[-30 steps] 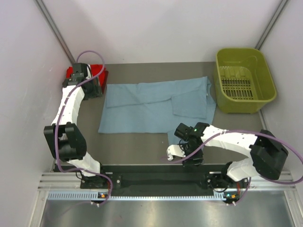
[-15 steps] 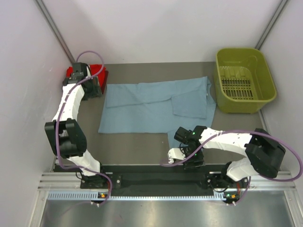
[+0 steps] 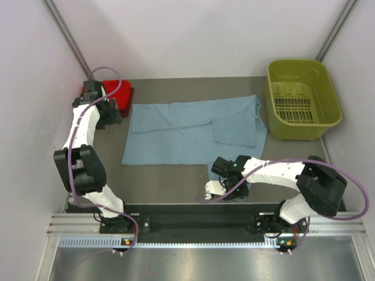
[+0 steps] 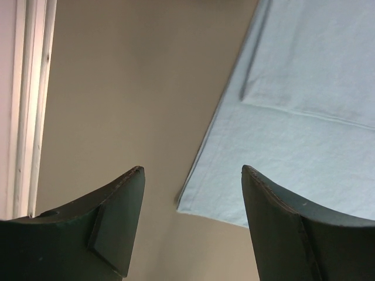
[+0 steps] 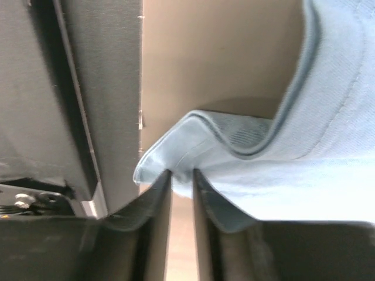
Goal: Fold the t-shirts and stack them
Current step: Fold the tshirt
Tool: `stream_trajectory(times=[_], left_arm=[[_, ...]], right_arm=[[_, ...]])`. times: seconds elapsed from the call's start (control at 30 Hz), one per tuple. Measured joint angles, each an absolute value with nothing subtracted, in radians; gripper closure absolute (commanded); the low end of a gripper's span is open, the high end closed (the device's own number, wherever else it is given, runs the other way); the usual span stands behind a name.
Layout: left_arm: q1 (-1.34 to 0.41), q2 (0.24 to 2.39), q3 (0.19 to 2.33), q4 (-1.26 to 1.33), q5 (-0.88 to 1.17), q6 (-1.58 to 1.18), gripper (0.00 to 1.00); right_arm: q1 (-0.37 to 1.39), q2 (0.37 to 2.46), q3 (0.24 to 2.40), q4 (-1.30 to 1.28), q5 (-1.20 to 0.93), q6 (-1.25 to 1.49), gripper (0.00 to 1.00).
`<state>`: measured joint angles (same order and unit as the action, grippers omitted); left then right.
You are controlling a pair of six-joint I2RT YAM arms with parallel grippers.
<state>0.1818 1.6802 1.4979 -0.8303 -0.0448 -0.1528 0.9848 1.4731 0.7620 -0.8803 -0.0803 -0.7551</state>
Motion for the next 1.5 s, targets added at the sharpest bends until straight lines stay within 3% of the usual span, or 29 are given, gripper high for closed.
stream_trajectory(times=[0.03, 0.23, 0.53, 0.77, 0.97, 1.5], left_arm=[[0.194, 1.680, 1.487, -0.833, -0.040, -0.160, 0.28], [0.258, 1.653, 1.354, -0.863, 0.007, -0.212, 0.29], [0.293, 1.585, 1.179, -0.917, 0.094, -0.247, 0.29], [0.330, 1.580, 1.060, -0.935, 0.126, -0.290, 0.35], [0.371, 1.632, 1.060, -0.935, 0.132, -0.314, 0.35], [0.379, 1.799, 1.108, -0.906, 0.174, -0.325, 0.48]], right_arm=[[0.987, 1.474, 0.763, -0.876, -0.070, -0.752, 0.89], [0.990, 1.477, 0.769, -0.868, -0.046, -0.731, 1.00], [0.903, 1.457, 0.944, -0.911, -0.039, -0.740, 1.00], [0.833, 1.378, 1.071, -0.930, -0.020, -0.741, 1.00], [0.804, 1.364, 1.069, -0.959, -0.018, -0.741, 1.00], [0.692, 1.362, 1.089, -0.953, -0.008, -0.728, 1.00]])
